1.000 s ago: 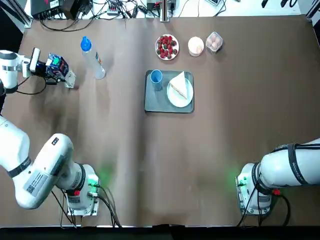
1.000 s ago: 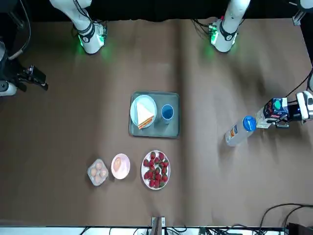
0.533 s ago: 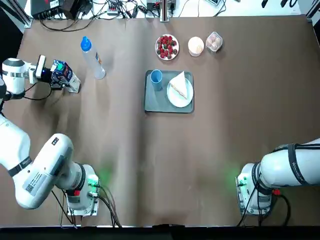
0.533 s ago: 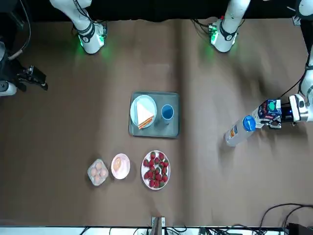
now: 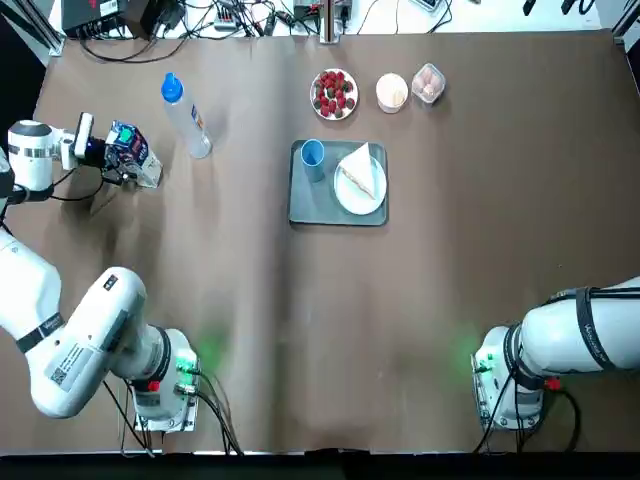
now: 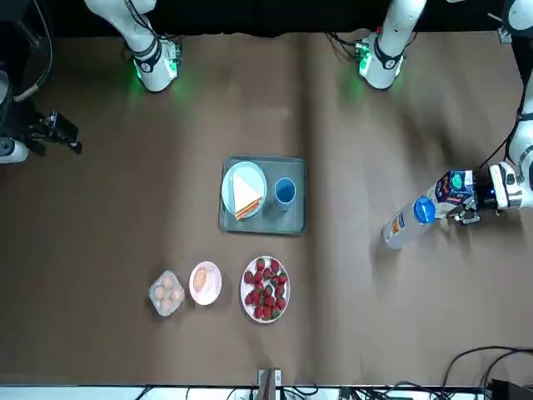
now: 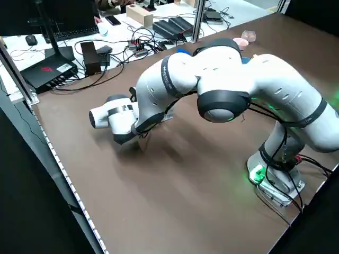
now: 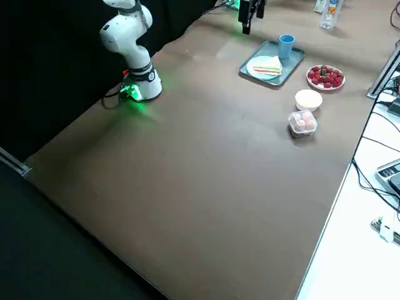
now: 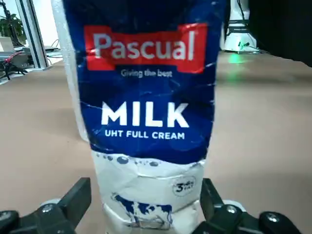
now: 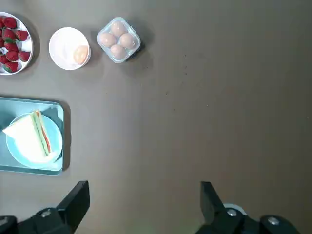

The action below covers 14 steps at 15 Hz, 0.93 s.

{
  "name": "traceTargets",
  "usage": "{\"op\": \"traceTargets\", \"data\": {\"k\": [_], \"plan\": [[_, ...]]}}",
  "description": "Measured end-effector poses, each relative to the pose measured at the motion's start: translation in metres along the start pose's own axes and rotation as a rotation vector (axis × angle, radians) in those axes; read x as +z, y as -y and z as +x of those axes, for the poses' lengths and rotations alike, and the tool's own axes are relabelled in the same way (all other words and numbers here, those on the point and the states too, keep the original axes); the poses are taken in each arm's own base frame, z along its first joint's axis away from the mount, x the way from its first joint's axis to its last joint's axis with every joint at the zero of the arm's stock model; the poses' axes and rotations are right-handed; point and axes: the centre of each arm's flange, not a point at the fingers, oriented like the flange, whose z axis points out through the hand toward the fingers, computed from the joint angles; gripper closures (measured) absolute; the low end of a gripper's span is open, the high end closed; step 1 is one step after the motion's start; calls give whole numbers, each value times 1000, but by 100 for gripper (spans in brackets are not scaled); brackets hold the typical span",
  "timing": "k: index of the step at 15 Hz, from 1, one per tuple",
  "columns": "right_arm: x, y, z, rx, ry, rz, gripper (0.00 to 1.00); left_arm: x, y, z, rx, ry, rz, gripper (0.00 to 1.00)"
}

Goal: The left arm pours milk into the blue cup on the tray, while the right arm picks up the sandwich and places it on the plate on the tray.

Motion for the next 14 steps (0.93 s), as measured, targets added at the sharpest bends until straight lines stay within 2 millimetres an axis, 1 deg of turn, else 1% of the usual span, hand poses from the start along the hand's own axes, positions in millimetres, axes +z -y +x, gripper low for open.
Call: {"op": "traceTargets", "data": {"k": [4,6,8,10,12,13,14], "plan": [[0,0,0,0,0,0,0,-2,1,-1,1,10,10,1],[0,0,0,0,0,0,0,-7,0,-3,-8,24,20,1],[0,0,0,0,0,0,0,-23,-8,-10,-25,45,41,1],[0,0,0,0,0,0,0,-47,-19,-12,-32,63,79,1],[0,0,0,0,0,0,0,-70,-24,-1,-24,92,108,1],[0,0,0,0,0,0,0,-91,-20,24,-19,137,124,1],[0,0,0,0,0,0,0,-102,-15,42,-28,167,133,1]]}}
